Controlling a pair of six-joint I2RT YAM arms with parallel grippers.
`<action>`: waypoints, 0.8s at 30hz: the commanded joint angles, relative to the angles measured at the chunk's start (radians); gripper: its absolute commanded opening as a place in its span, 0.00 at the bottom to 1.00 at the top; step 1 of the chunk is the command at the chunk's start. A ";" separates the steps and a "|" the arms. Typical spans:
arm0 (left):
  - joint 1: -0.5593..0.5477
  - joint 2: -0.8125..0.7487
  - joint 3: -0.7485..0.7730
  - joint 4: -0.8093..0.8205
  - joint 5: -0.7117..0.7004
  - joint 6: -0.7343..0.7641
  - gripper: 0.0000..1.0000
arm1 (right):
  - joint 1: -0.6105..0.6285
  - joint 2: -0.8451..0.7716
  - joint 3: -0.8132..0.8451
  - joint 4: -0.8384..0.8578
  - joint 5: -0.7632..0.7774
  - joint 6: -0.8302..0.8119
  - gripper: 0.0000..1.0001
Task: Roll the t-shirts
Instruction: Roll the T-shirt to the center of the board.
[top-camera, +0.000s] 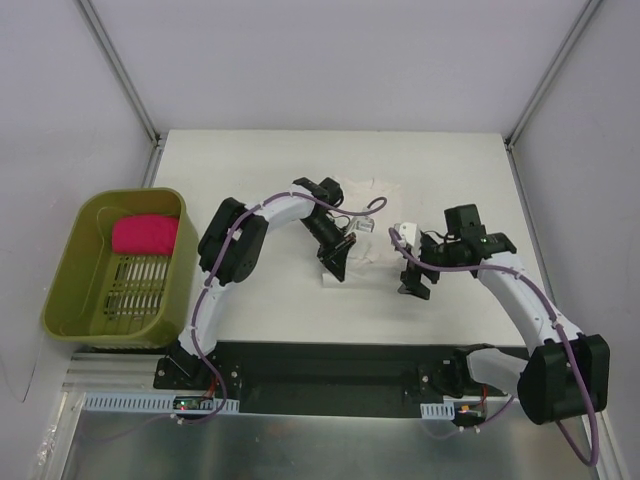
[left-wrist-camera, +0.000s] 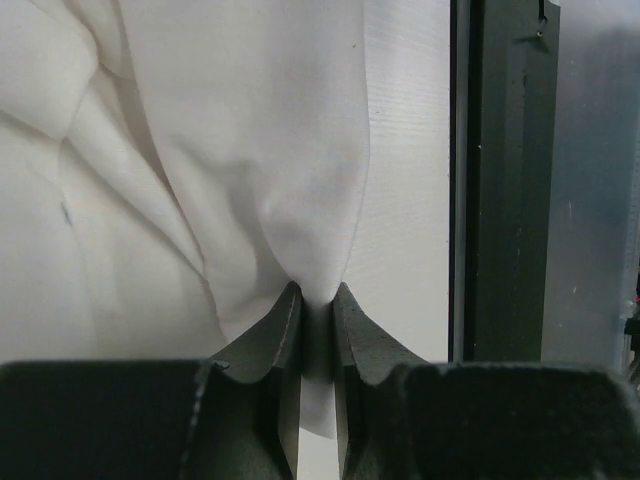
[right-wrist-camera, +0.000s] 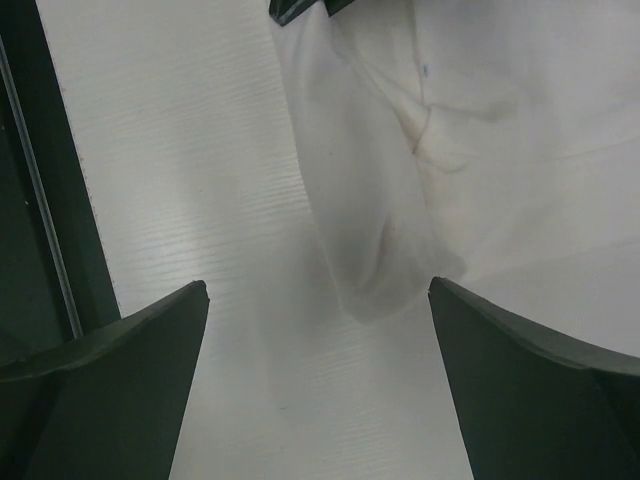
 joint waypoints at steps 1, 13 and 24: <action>0.013 0.027 0.042 -0.083 0.074 0.022 0.00 | 0.058 -0.018 -0.032 0.048 0.009 -0.154 0.96; 0.031 0.075 0.109 -0.140 0.108 0.040 0.00 | 0.177 0.171 -0.049 0.178 0.076 -0.195 0.96; 0.076 0.135 0.212 -0.318 0.156 0.070 0.02 | 0.226 0.309 -0.015 0.253 0.202 -0.141 0.46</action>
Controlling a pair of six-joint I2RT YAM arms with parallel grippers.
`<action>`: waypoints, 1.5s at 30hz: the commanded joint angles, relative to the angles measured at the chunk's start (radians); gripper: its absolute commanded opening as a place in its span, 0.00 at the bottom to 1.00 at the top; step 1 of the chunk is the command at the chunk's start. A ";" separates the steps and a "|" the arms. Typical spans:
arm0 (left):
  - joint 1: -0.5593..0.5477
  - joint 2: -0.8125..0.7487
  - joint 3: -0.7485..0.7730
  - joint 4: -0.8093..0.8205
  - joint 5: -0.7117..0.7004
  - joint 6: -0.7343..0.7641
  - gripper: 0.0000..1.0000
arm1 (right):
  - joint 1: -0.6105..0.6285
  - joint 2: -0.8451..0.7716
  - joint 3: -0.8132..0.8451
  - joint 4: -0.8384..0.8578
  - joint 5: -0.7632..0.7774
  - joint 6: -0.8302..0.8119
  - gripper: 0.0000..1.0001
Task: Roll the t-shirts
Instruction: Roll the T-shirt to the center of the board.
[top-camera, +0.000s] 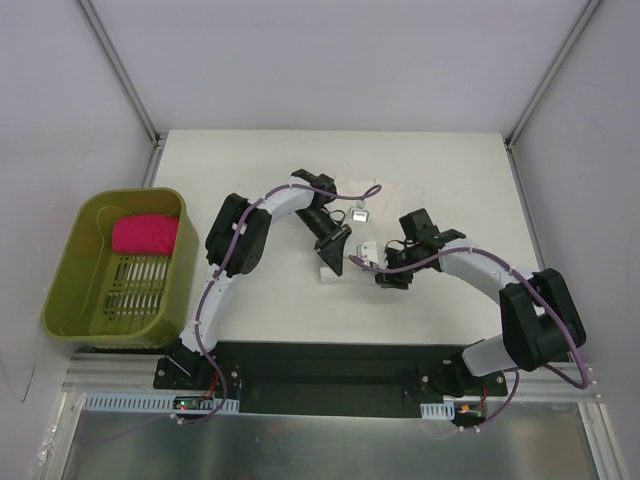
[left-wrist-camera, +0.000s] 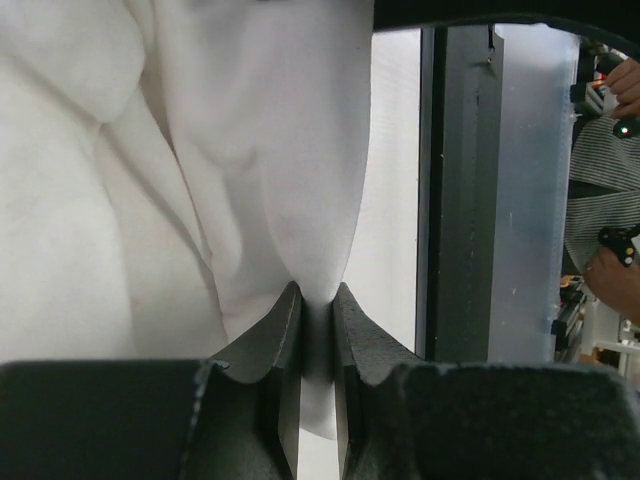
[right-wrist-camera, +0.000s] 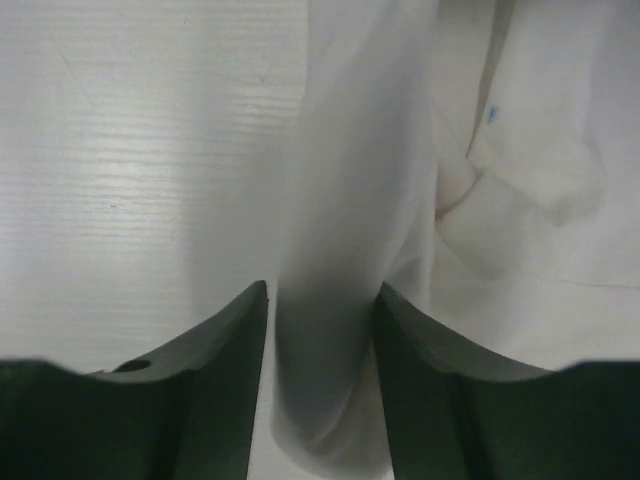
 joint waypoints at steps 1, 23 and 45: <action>0.025 0.029 0.087 -0.170 0.076 0.062 0.02 | 0.006 0.043 0.059 -0.066 0.027 0.024 0.40; 0.069 0.100 0.212 -0.046 0.005 -0.247 0.31 | -0.278 0.608 0.540 -0.995 -0.382 -0.130 0.08; -0.181 -0.811 -0.937 1.197 -0.654 0.157 0.53 | -0.358 0.983 0.758 -1.130 -0.598 0.241 0.05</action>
